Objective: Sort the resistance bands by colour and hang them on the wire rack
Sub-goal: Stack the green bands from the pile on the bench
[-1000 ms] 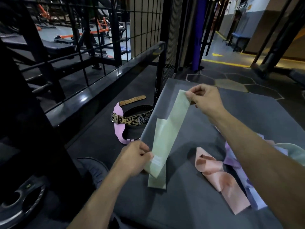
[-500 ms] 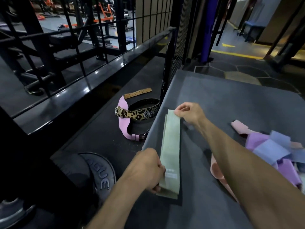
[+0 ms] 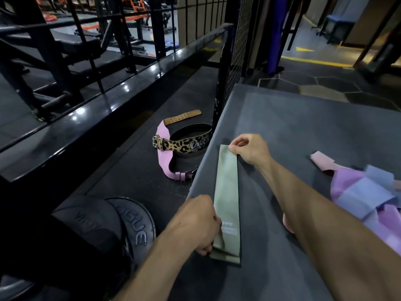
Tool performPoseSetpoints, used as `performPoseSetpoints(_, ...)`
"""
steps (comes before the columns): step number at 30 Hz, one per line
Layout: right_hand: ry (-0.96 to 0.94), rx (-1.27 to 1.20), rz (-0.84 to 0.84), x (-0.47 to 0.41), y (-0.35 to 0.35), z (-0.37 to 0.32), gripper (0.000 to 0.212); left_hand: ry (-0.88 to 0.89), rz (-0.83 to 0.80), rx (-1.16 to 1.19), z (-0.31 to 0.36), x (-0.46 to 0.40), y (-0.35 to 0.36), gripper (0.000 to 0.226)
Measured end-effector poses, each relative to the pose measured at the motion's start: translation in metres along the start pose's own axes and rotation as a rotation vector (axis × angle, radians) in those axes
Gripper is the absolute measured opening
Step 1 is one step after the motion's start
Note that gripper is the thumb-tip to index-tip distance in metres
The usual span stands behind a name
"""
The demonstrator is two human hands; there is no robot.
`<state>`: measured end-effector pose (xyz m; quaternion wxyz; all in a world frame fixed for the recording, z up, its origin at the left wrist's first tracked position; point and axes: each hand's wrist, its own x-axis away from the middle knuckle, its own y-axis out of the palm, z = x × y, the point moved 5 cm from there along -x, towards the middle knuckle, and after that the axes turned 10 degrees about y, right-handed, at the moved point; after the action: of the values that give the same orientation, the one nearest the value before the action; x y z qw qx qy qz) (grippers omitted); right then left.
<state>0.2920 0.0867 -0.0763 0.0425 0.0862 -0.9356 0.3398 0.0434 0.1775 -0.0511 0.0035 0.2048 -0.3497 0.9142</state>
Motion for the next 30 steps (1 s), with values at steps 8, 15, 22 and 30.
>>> performPoseSetpoints(8,-0.007,0.028,-0.024,0.002,-0.004,0.001,0.010,0.003,0.019,-0.009,0.000,0.003,-0.003,0.022)
performPoseSetpoints(15,-0.019,0.066,-0.034,0.003,-0.003,0.001,0.011,0.020,-0.011,-0.089,-0.002,0.001,-0.001,0.018)
performPoseSetpoints(22,-0.040,0.129,0.006,0.009,-0.008,-0.006,0.029,0.042,0.005,-0.318,-0.002,0.001,-0.010,0.023)
performPoseSetpoints(30,-0.097,0.738,0.053,0.032,0.006,-0.039,0.077,-0.015,-0.016,-0.411,0.004,0.003,-0.005,0.053)
